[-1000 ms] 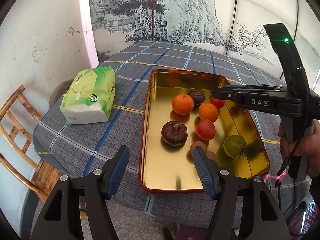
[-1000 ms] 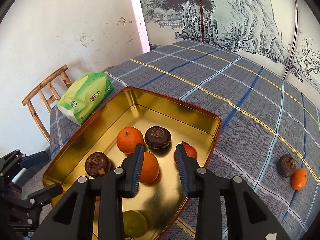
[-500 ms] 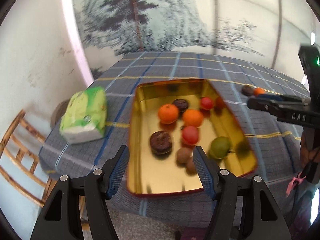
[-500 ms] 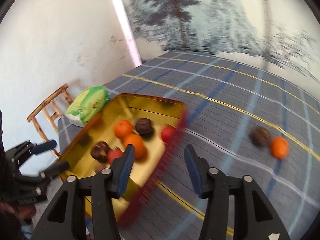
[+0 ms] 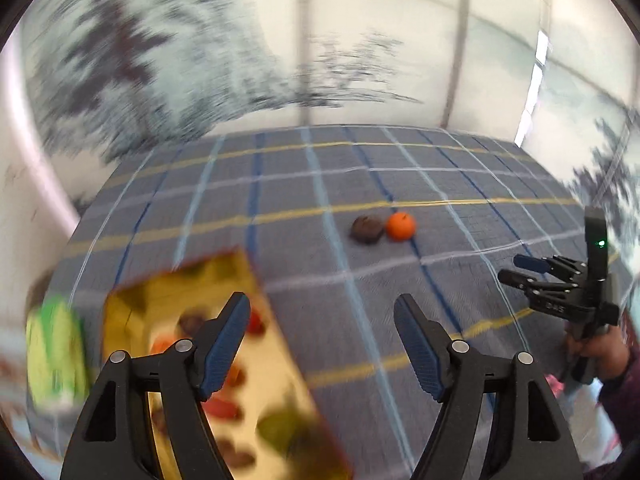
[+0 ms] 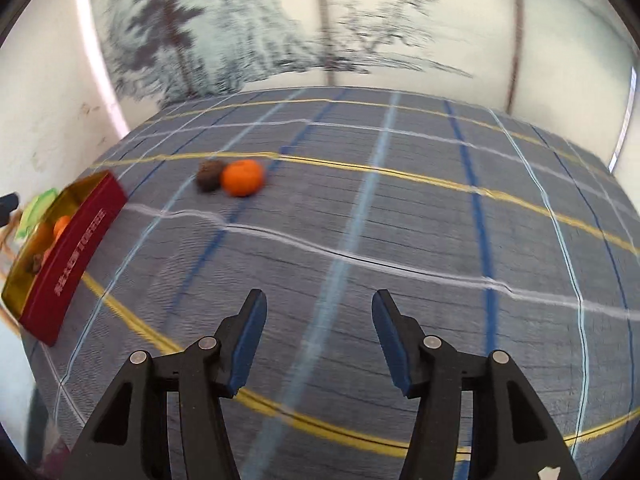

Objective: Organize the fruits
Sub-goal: 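Move both grippers back to the mangosteen and mandarin on the cloth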

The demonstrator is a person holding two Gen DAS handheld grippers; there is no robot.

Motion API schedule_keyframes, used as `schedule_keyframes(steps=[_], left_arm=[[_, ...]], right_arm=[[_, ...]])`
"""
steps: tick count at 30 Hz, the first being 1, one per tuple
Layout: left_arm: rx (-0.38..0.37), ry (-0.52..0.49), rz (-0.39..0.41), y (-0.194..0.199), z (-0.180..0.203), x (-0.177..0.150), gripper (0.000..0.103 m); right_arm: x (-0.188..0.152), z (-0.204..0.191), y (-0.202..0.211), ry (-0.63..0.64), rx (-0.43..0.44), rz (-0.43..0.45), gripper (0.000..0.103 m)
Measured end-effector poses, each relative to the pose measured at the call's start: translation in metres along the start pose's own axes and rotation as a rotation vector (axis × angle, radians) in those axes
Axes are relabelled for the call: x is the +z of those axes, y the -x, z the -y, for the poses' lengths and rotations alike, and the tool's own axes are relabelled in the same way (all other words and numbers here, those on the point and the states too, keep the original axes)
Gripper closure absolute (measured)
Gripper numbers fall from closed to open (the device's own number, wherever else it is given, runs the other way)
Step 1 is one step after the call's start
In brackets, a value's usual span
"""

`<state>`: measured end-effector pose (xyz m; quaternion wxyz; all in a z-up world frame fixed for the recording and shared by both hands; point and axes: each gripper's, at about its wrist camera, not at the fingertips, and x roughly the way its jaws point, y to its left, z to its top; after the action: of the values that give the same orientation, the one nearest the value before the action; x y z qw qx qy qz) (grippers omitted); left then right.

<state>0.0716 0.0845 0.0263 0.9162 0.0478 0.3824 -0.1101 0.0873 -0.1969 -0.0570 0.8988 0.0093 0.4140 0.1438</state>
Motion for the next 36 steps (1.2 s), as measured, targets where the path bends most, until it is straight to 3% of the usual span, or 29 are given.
schedule_keyframes(steps=[8, 11, 19, 23, 26, 28, 32, 36], left_arm=[[-0.094, -0.226, -0.186, -0.108, 0.034, 0.058, 0.033], [-0.183, -0.203, -0.226, -0.134, 0.029, 0.071, 0.035], [-0.232, -0.258, -0.323, -0.193, 0.031, 0.082, 0.043], [-0.299, -0.231, -0.381, -0.217, 0.028, 0.081, 0.057], [-0.262, -0.228, -0.361, -0.218, 0.034, 0.082, 0.060], [-0.188, -0.187, -0.369, -0.214, 0.038, 0.078, 0.060], [-0.145, -0.091, -0.289, -0.162, 0.041, 0.062, 0.060], [-0.226, 0.011, -0.249, -0.107, 0.042, 0.037, 0.060]], right_arm=[[-0.002, 0.014, 0.005, -0.042, 0.092, 0.025, 0.044], [-0.002, 0.019, 0.007, -0.071, 0.117, 0.037, 0.041], [-0.003, 0.021, 0.006, -0.090, 0.159, 0.037, 0.037], [-0.003, 0.022, 0.005, -0.094, 0.171, 0.037, 0.034], [-0.003, 0.023, 0.004, -0.100, 0.173, 0.029, 0.033], [-0.003, 0.023, 0.003, -0.101, 0.168, 0.025, 0.032], [-0.002, 0.022, 0.002, -0.096, 0.167, 0.023, 0.032], [0.017, 0.009, -0.001, -0.059, 0.217, -0.005, 0.031]])
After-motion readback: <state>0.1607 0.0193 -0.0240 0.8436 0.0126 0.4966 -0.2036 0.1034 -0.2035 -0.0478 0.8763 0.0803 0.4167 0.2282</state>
